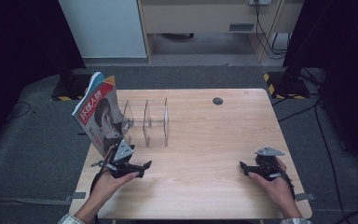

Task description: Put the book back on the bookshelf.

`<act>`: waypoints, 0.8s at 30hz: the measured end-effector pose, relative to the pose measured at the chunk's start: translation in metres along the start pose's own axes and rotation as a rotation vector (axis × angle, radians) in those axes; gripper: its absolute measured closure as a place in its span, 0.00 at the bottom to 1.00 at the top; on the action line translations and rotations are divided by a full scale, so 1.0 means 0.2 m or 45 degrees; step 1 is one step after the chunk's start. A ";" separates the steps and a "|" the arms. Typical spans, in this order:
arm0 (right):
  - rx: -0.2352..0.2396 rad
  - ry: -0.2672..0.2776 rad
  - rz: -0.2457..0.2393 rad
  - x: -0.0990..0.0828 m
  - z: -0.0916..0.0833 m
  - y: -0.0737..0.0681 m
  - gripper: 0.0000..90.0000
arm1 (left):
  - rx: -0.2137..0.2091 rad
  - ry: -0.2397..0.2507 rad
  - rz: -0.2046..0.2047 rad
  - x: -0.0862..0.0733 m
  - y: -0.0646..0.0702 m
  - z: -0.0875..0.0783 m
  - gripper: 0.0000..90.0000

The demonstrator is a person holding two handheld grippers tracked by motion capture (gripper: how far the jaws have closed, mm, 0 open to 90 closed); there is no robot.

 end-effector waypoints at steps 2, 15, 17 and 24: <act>0.001 0.000 0.001 0.00 0.00 0.00 0.16 | -0.010 0.002 0.004 0.01 0.01 0.01 0.04; 0.003 -0.004 -0.001 0.00 0.00 0.00 0.16 | -0.054 0.012 0.016 0.11 0.08 0.10 0.04; 0.004 -0.005 -0.002 0.00 0.00 0.00 0.16 | -0.057 0.014 0.016 0.12 0.09 0.11 0.04; 0.004 -0.005 -0.003 0.00 0.00 0.00 0.16 | -0.072 0.020 0.017 0.15 0.12 0.15 0.04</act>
Point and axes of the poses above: each handheld gripper's, and its own axes: z roughly forward along the jaws, x roughly out of its top, y roughly to its right, the point moved 4 cm from there along z, roughly forward along the jaws, and after that the axes turned 3 degrees about -z, right-handed, at the moved point
